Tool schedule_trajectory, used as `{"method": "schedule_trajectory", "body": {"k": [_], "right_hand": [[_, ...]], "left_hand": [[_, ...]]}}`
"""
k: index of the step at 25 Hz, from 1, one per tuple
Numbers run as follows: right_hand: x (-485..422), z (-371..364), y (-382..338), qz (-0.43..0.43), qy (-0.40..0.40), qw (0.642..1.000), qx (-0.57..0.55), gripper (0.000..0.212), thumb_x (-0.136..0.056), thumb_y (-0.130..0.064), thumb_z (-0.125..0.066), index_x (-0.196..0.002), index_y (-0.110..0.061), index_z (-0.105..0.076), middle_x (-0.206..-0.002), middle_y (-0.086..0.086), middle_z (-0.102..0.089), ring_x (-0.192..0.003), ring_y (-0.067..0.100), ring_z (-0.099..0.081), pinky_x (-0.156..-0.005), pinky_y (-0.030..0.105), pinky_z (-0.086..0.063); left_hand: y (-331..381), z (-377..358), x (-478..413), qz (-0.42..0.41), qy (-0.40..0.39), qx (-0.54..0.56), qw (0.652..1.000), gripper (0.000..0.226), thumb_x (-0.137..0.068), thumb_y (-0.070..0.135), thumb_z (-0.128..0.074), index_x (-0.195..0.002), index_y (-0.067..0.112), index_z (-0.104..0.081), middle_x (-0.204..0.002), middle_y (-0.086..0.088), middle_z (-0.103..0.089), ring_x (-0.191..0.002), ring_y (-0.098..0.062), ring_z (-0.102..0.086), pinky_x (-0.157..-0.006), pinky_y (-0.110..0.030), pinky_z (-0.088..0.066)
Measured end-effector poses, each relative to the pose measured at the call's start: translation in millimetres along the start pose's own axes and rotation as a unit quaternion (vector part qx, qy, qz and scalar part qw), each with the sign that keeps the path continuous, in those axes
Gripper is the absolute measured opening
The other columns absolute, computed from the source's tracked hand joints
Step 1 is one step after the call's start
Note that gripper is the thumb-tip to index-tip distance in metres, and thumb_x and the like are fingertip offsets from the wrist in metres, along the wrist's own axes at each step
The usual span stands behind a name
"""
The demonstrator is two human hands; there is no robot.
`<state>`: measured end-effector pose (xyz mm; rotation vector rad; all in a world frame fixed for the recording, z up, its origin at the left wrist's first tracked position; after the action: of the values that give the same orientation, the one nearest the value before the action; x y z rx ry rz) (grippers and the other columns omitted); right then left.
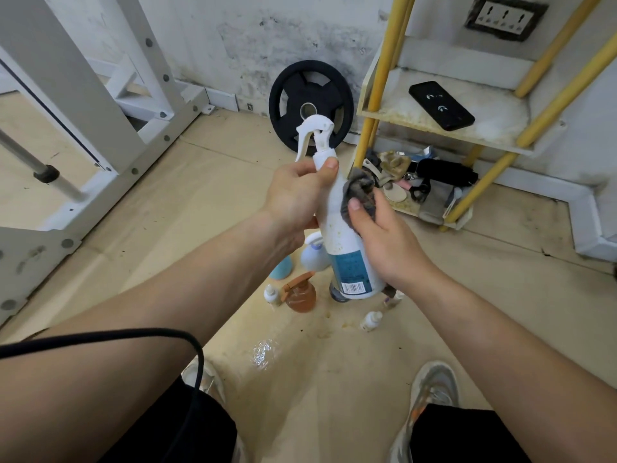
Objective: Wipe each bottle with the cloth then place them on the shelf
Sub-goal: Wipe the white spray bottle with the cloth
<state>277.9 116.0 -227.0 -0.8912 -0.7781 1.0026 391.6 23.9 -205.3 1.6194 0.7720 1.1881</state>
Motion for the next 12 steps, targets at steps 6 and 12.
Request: {"method": "schedule_trajectory", "body": {"k": [6,12], "right_hand": [[18.7,-10.5,-3.2,0.12,-0.025,0.957,0.264,0.069,-0.103,-0.034,-0.046,-0.16,-0.022,-0.01,-0.164,0.002,-0.02,-0.147,0.022,-0.027,-0.115,0.037,-0.032],[13.9,-7.7,-13.5,0.178,0.017,0.959,0.221,0.077,-0.099,-0.028,-0.05,-0.158,-0.042,-0.003,-0.166,-0.006,-0.011,-0.148,0.021,-0.025,-0.114,0.044,-0.036]], "left_hand": [[6.5,10.4,-6.0,0.026,0.081,0.041,0.996,0.024,-0.097,0.033,-0.064,-0.097,0.01,-0.067,-0.085,-0.004,-0.07,-0.069,-0.019,-0.067,-0.062,-0.036,-0.061],[-7.9,-4.7,7.4,0.036,0.032,0.004,0.999,0.025,-0.095,0.036,-0.068,-0.082,0.014,-0.067,-0.072,-0.005,-0.067,-0.065,-0.021,-0.065,-0.064,-0.038,-0.057]]}}
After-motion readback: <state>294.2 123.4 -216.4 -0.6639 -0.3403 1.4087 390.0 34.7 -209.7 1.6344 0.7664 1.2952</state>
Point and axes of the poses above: each hand's wrist, its own x-axis away from the middle knuckle, its own z-axis out of the back of the hand, y = z × x, the point moved 3 cm from there along -x, towards the middle knuckle
